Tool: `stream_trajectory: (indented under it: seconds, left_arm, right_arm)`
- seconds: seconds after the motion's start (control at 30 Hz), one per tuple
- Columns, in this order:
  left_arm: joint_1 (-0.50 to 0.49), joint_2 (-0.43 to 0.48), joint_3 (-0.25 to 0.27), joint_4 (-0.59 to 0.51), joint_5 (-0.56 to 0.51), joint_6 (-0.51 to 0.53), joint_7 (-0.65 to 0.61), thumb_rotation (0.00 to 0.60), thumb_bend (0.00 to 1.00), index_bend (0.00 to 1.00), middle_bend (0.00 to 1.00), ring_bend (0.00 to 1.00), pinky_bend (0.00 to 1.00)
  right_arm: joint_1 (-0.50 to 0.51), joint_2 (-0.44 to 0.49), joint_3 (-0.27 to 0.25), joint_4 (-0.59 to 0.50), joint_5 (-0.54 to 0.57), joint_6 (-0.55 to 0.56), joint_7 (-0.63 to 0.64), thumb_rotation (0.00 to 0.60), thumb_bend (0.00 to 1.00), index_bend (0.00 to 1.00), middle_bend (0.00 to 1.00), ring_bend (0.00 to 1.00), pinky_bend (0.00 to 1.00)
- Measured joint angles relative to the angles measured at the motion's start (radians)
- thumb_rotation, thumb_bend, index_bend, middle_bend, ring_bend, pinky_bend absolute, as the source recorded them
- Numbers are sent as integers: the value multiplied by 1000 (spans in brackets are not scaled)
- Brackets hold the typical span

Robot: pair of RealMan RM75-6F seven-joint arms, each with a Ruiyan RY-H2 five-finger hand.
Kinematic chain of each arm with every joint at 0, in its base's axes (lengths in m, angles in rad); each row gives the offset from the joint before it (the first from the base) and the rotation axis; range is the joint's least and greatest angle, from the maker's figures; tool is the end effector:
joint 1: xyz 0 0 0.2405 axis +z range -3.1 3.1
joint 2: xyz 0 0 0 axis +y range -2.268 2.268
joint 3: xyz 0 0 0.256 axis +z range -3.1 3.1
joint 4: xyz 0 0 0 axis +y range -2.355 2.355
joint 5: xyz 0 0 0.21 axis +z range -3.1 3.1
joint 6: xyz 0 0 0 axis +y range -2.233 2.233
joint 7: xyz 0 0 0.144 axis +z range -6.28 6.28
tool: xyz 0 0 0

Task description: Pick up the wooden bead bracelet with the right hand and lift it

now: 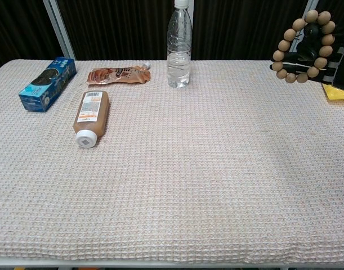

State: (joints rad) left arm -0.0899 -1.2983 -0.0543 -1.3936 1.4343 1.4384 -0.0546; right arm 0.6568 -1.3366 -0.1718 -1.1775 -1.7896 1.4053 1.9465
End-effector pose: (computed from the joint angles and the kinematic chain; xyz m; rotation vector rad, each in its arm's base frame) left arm -0.3462 0.1851 0.1193 -1.3298 -0.9733 -0.8628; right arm -0.2302 -0.3008 0.0728 -1.1223 2.1861 -1.5385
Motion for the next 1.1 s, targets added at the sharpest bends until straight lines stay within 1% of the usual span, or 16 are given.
stream_trajectory:
  seconds: [0.17, 0.23, 0.33, 0.43, 0.47, 0.5, 0.53, 0.6, 0.67, 0.73, 0.8, 0.83, 0.87, 0.97, 1.03, 1.1]
  left_arm:
    - [0, 0, 2, 2, 1, -2, -1, 600, 0, 140, 99, 0, 117]
    - [-1, 0, 1, 1, 0, -3, 1, 600, 0, 140, 99, 0, 117]
    - [-2, 1, 1, -1, -1, -6, 6, 600, 0, 140, 99, 0, 117]
    - [-4, 2, 0, -4, -2, -8, 9, 600, 0, 140, 99, 0, 117]
    - [-5, 2, -1, -5, -2, -8, 10, 600, 0, 140, 99, 0, 117]
    - [-5, 3, -1, -6, -2, -8, 10, 600, 0, 140, 99, 0, 117]
    - [-5, 3, -2, -7, -3, -7, 11, 600, 0, 140, 99, 0, 117]
    - [-5, 4, -2, -8, -4, -8, 12, 600, 0, 140, 99, 0, 117]
    - [-6, 6, -1, -10, -5, -11, 15, 600, 0, 140, 99, 0, 117]
    - [-6, 7, -1, -12, -6, -12, 16, 600, 0, 140, 99, 0, 117]
    - [-6, 8, -1, -14, -7, -12, 18, 600, 0, 140, 99, 0, 117]
    - [-6, 8, -1, -15, -7, -13, 20, 600, 0, 140, 99, 0, 117]
    - [-7, 9, -1, -17, -7, -13, 21, 600, 0, 140, 99, 0, 117]
    - [-7, 9, 0, -20, -4, -12, 23, 600, 0, 140, 100, 0, 117]
    - [-7, 10, 1, -22, -3, -11, 24, 600, 0, 140, 100, 0, 117]
    - [-7, 11, 1, -23, -4, -13, 25, 600, 0, 140, 99, 0, 117]
  right_arm:
    - [-2, -2, -5, 9, -6, 5, 0, 330, 1000, 359, 449, 137, 0]
    - [-4, -6, -7, 14, -5, 5, 6, 351, 1000, 325, 437, 129, 0]
    - [-5, -10, -9, 24, -5, 9, 26, 416, 1000, 275, 430, 121, 0]
    - [-5, -16, -10, 33, -4, 13, 60, 529, 1000, 257, 429, 120, 0]
    - [-6, -19, -10, 36, -3, 14, 72, 530, 1000, 254, 429, 120, 0]
    - [-6, -22, -10, 38, -3, 16, 86, 512, 1000, 253, 429, 120, 0]
    - [-8, -27, -10, 43, -1, 20, 105, 483, 1000, 251, 429, 120, 0]
    - [-10, -39, -9, 56, 3, 23, 129, 399, 1000, 250, 430, 120, 0]
    - [-13, -53, -8, 69, 9, 24, 140, 348, 974, 249, 430, 120, 0]
    - [-14, -61, -6, 79, 12, 23, 151, 323, 837, 246, 430, 120, 0]
    - [-13, -70, -4, 91, 16, 19, 163, 311, 700, 245, 430, 120, 0]
    - [-13, -74, -3, 96, 18, 16, 167, 307, 651, 244, 430, 120, 0]
    - [-12, -76, -3, 98, 20, 12, 169, 306, 565, 244, 430, 120, 0]
    - [-11, -79, -2, 101, 29, -6, 162, 308, 412, 243, 430, 121, 0]
    - [-12, -79, -1, 100, 36, -20, 143, 308, 221, 242, 430, 121, 0]
    - [-13, -77, -2, 95, 45, -36, 124, 306, 60, 242, 432, 122, 0]
